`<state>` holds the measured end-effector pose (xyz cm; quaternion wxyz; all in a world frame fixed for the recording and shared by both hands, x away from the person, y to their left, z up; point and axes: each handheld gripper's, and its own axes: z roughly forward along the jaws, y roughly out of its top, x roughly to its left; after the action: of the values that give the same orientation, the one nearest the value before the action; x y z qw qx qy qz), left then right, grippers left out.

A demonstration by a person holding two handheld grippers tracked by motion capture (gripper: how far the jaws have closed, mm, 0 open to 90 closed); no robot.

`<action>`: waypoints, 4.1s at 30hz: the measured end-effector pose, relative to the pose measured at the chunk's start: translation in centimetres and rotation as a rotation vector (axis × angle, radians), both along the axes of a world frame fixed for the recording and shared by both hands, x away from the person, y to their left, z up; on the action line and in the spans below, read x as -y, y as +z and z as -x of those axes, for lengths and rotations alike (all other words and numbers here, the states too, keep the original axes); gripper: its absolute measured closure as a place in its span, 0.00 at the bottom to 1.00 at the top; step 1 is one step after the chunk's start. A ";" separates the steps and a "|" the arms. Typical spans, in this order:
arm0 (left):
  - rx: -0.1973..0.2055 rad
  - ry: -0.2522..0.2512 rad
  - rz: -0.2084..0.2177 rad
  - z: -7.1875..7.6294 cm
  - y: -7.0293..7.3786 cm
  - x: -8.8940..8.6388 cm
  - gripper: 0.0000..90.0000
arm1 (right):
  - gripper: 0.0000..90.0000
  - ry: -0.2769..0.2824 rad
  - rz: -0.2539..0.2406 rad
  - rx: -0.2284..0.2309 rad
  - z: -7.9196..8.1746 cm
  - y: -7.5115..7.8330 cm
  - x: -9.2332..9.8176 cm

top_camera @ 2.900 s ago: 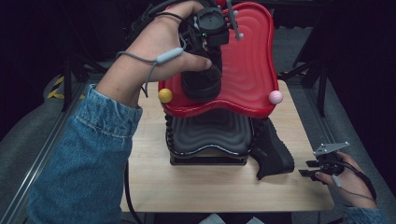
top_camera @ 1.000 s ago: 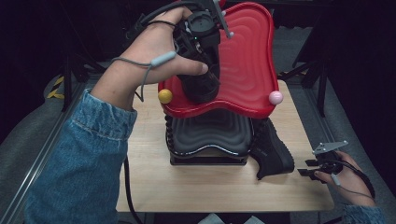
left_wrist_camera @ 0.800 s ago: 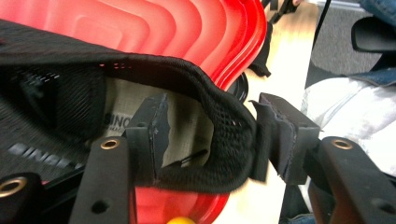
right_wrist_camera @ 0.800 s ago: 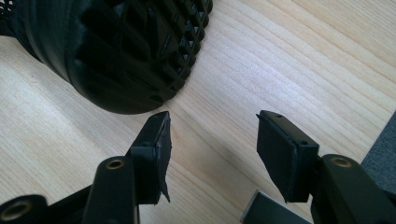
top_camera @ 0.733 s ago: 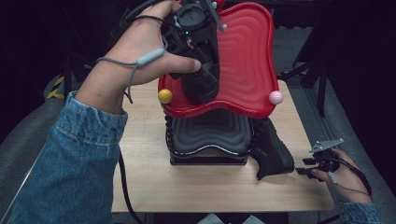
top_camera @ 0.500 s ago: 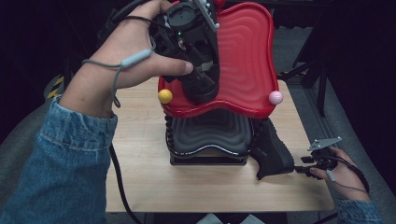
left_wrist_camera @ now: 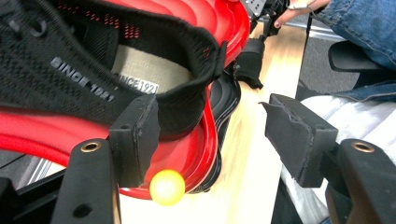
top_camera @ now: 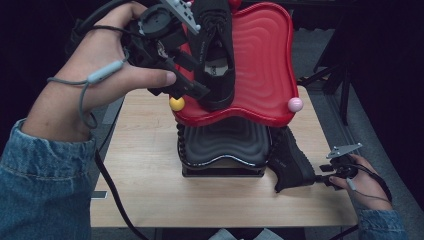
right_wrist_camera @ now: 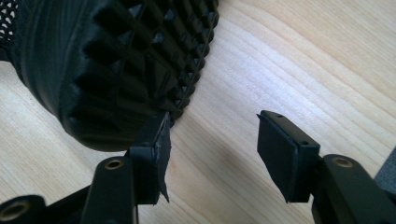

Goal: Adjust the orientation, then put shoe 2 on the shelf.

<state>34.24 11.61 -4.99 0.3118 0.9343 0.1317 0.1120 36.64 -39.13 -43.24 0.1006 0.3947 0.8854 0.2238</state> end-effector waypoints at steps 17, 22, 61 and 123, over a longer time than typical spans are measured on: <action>-0.048 0.089 0.040 0.4 -3.5 -4.9 0.42 | 0.51 -0.016 0.008 -0.006 -0.1 0.0 0.4; -0.056 0.072 0.083 0.4 -5.3 -6.4 0.42 | 0.51 -0.019 0.009 -0.013 -0.2 -0.1 0.4; -0.134 0.233 0.272 -1.7 -26.8 -11.1 0.39 | 0.51 -0.039 -0.019 0.009 -0.1 0.2 0.6; -0.221 0.387 0.113 -2.9 -35.7 -10.3 0.35 | 1.00 0.005 -0.134 0.011 1.7 4.7 -5.3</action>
<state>37.16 21.93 -40.67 0.3198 0.8793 0.3478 0.0594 34.95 -33.86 -38.59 0.0782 0.3970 0.8689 0.2852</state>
